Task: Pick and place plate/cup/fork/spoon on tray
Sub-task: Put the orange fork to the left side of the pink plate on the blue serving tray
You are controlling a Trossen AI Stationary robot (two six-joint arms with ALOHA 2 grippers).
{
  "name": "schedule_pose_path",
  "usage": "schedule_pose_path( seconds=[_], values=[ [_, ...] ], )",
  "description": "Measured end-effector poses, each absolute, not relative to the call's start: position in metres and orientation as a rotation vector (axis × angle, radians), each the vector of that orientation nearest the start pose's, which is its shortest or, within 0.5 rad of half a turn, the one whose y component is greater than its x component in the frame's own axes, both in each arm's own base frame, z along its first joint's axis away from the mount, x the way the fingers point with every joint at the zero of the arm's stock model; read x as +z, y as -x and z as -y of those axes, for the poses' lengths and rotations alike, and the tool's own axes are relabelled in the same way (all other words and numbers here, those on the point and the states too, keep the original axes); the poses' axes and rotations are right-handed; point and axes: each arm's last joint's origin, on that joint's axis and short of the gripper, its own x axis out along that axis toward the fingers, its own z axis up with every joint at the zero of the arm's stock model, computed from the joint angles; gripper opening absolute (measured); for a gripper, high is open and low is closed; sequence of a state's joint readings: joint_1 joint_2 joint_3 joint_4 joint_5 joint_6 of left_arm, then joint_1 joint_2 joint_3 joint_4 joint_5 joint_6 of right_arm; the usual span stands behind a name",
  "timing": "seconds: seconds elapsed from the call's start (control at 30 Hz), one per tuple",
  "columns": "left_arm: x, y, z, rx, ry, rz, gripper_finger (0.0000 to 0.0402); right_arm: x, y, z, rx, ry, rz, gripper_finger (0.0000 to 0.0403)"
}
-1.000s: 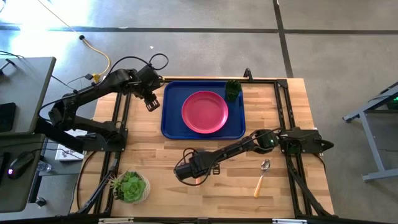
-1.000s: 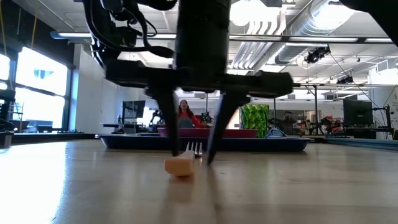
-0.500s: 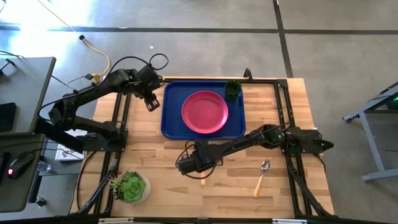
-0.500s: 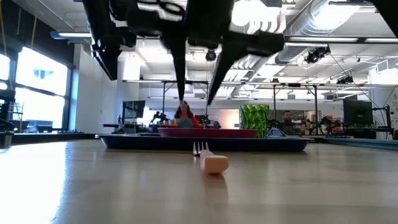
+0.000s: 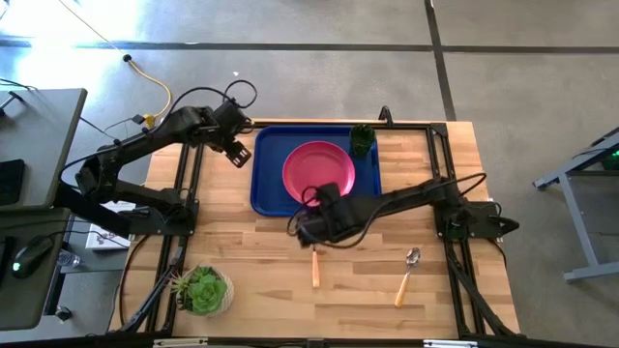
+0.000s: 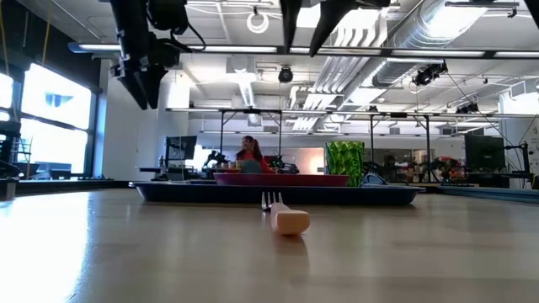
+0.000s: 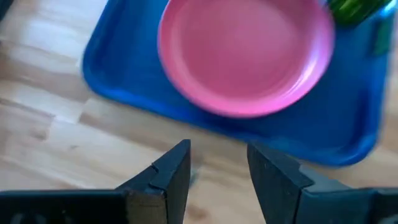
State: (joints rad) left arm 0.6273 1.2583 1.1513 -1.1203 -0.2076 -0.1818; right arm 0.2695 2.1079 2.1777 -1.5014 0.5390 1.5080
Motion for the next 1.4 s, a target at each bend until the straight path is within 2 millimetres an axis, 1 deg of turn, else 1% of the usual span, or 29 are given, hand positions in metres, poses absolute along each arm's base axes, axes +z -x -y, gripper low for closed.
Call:
schedule_pose_path(
  seconds=[0.1,0.17,0.33,0.47,0.67,0.87,1.07,1.23,1.4],
  values=[
    [0.296,-0.173,-0.131,0.876,0.554,-1.163,0.0191,0.333,-0.384,-0.081,-1.082,-0.633,-0.839,0.0149],
    [0.296,-0.174,-0.129,0.899,0.634,-1.137,0.0192,0.345,-0.377,-0.072,-1.048,-0.587,-0.845,0.0149],
    [0.296,-0.184,-0.118,0.894,0.812,-1.053,0.0193,0.378,-0.357,-0.047,-0.955,-0.444,-0.859,0.0149],
    [0.297,-0.195,-0.105,0.890,0.876,-1.009,0.0193,0.401,-0.339,-0.030,-0.908,-0.356,-0.855,0.0149],
    [0.300,-0.213,-0.081,0.819,0.900,-0.939,0.0193,0.425,-0.317,-0.013,-0.905,-0.247,-0.812,0.0149],
    [0.305,-0.232,-0.051,0.722,0.958,-0.845,0.0193,0.434,-0.307,-0.001,-0.896,-0.201,-0.818,0.0149],
    [0.315,-0.250,-0.024,0.594,1.001,-0.705,0.0193,0.435,-0.306,0.003,-0.883,-0.159,-0.841,0.0149],
    [0.325,-0.261,-0.011,0.485,1.032,-0.585,0.0193,0.435,-0.306,0.003,-0.871,-0.142,-0.851,0.0149],
    [0.337,-0.270,-0.005,0.391,1.045,-0.453,0.0193,0.436,-0.305,0.004,-0.886,-0.056,-0.853,0.0149]
  ],
)
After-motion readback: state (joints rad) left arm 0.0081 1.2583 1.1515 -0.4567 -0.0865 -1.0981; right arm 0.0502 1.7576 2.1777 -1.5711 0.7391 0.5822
